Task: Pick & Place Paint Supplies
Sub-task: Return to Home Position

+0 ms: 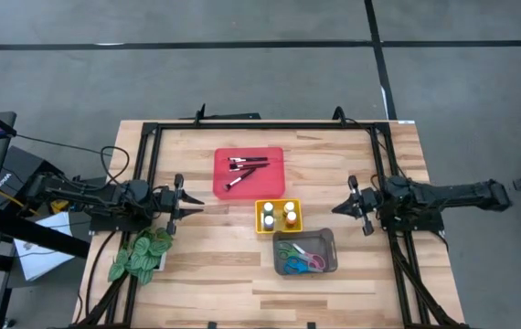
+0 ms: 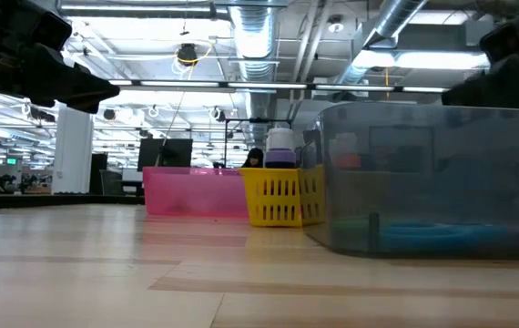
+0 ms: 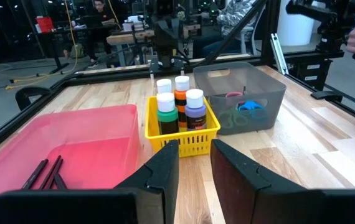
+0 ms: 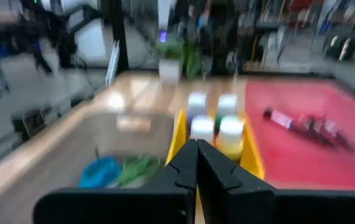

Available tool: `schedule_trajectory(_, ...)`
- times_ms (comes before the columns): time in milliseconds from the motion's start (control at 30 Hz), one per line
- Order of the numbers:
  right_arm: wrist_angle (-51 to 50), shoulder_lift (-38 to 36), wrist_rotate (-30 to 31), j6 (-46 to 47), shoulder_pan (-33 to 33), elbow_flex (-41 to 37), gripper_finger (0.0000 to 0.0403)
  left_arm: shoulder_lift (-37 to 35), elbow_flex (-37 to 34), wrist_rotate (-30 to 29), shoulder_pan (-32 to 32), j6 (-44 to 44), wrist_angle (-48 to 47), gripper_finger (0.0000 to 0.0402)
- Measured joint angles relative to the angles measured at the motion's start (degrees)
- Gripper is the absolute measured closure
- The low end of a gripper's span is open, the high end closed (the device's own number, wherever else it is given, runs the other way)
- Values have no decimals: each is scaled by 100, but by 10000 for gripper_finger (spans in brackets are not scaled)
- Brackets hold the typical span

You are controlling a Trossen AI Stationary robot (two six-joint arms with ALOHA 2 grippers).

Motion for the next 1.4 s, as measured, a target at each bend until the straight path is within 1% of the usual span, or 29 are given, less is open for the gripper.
schedule_trajectory(67,-49,-409,56,28,-24,-2,403,0,0,0,-2,0,-2,316)
schedule_trajectory(233,-41,-1107,43,33,104,-4,403,0,0,-4,-4,0,17,316)
schedule_trajectory(467,177,-1097,40,114,114,-4,403,28,0,-6,-4,0,85,316)
schedule_trajectory(667,50,-1042,41,805,16,-4,403,28,0,-9,-7,0,103,316)
schedule_trajectory(800,17,-1035,39,1093,15,-7,403,28,0,-24,-7,0,103,316)
schedule_trajectory(1400,-12,-1034,39,1110,18,-9,403,28,0,-17,-7,0,129,316)
